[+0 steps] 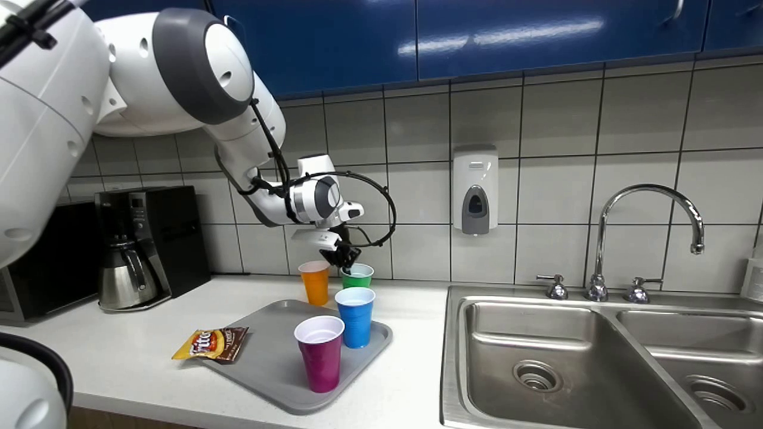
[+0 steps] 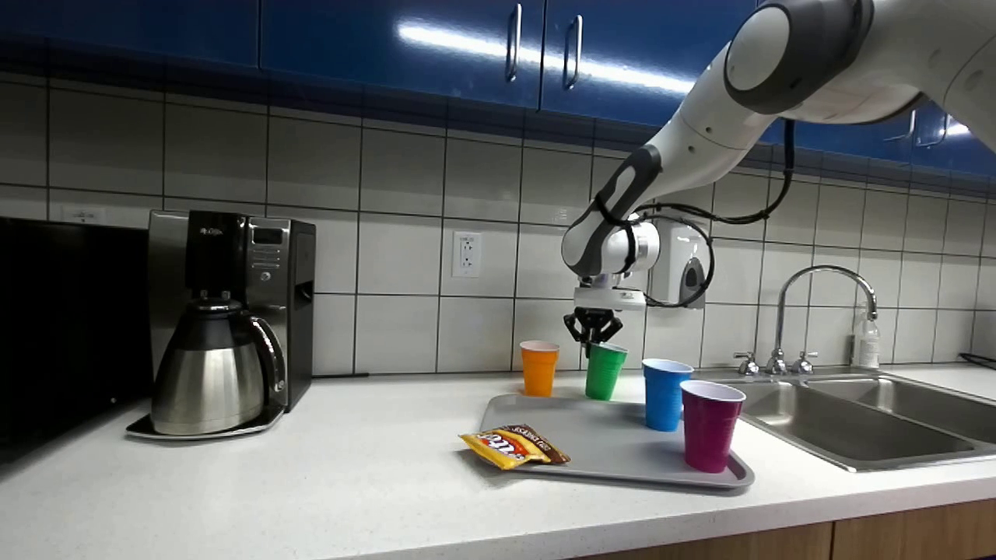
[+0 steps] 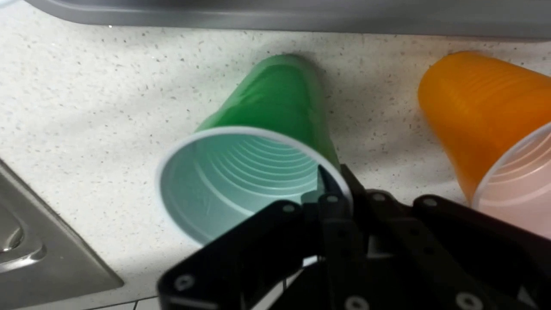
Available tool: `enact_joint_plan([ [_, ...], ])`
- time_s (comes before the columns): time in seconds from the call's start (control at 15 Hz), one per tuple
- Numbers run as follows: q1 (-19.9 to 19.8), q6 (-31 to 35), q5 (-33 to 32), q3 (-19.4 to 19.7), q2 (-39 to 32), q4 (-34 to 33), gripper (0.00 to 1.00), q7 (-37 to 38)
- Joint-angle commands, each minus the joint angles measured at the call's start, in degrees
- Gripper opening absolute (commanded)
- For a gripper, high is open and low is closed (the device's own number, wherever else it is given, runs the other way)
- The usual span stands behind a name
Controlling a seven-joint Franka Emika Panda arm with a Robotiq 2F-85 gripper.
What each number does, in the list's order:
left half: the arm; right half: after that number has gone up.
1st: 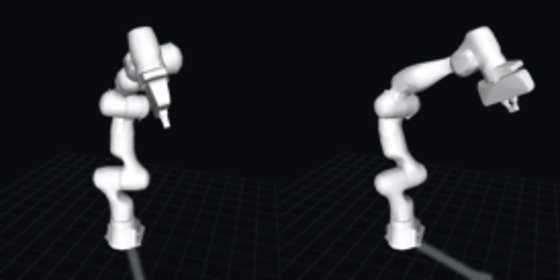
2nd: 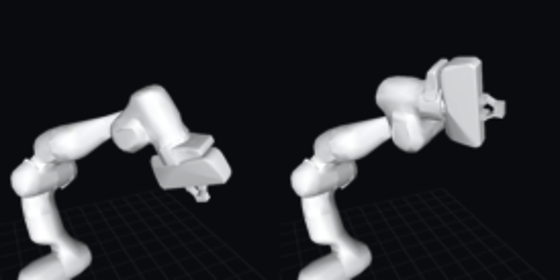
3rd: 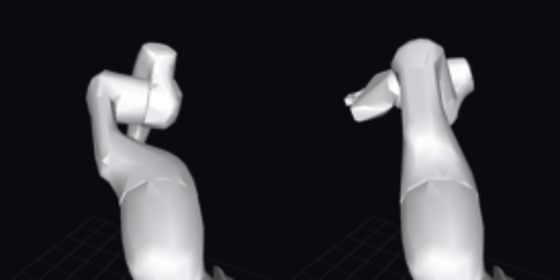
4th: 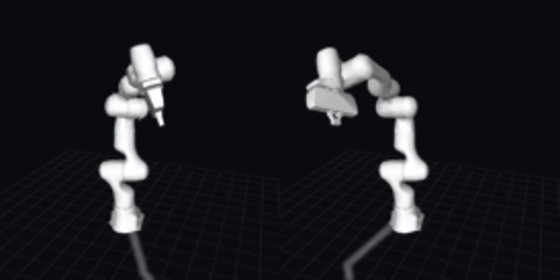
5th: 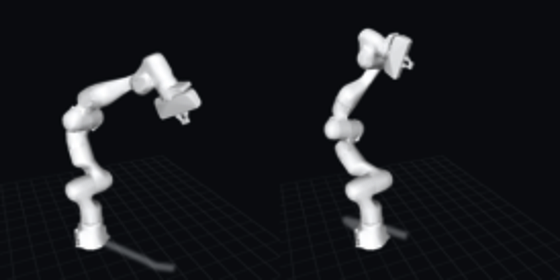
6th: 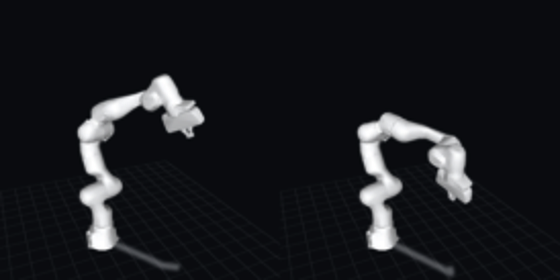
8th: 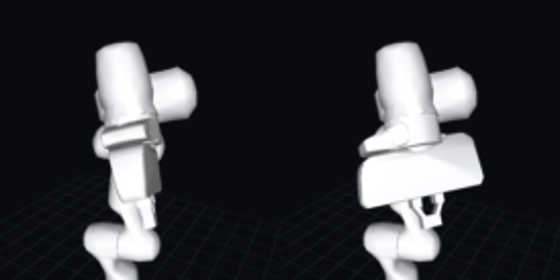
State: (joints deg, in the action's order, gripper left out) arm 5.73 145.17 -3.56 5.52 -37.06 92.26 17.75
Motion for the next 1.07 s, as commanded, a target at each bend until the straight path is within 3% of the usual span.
enact_joint_plan([
  [0.0, 0.97, 0.09, -1.11, 0.91, 0.29, -1.54, 0.01, 0.45],
  [1.0, 0.32, 0.81, -5.72, 1.13, 4.41, 2.22, 0.01, -5.89],
])
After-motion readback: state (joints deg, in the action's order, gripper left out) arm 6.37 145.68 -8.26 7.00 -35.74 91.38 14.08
